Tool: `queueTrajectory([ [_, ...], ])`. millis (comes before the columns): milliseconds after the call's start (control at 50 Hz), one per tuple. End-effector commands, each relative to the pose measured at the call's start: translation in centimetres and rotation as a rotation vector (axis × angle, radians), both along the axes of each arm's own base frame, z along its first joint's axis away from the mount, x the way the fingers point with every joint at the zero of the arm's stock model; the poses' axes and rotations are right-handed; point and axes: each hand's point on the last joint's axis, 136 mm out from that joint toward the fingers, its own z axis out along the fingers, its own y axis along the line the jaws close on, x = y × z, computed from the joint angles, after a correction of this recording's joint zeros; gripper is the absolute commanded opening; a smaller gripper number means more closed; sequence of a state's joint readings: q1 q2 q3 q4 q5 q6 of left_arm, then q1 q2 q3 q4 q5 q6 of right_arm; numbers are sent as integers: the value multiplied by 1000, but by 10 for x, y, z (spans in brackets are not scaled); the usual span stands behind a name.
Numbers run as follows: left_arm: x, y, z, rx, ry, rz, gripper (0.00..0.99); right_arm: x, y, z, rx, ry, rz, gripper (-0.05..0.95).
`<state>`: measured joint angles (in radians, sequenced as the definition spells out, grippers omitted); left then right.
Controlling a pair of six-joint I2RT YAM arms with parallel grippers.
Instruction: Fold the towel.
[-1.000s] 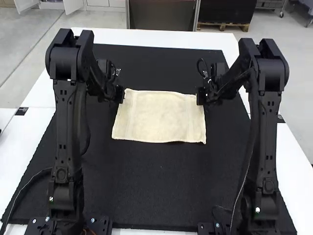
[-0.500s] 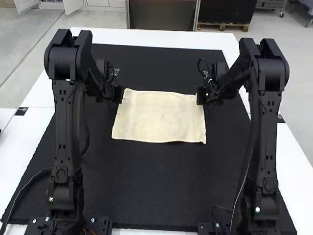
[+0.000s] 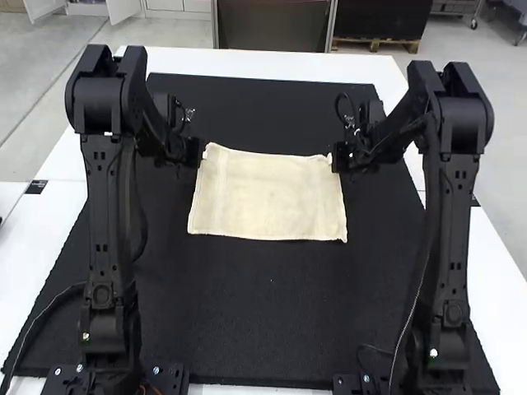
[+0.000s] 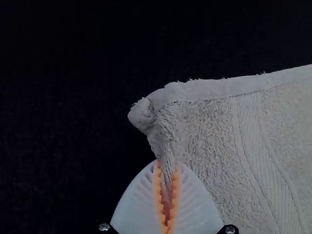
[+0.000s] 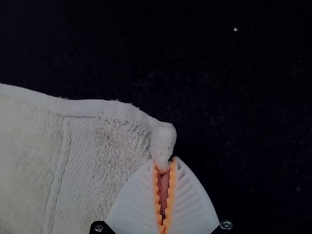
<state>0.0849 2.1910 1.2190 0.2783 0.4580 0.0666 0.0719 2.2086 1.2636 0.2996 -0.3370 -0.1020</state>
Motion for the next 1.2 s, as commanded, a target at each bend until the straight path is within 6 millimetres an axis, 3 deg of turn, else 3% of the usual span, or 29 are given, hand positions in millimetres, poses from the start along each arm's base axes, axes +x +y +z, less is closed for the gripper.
queueTrajectory([
  [0,0,4,22,-13,-38,-2,21,5,-5,35,25,-60,-7,-20],
  [240,-7,0,33,-28,-45,-21,20,3,-3,58,29,-99,-4,-20],
  [620,-26,-5,49,-43,-27,-43,20,-17,-1,66,64,-75,6,-20],
  [800,-37,3,52,-40,-21,-29,18,-30,0,69,70,-59,14,-20],
  [1180,-61,6,64,-48,-8,-34,18,-46,-15,81,84,-41,-2,-20],
])
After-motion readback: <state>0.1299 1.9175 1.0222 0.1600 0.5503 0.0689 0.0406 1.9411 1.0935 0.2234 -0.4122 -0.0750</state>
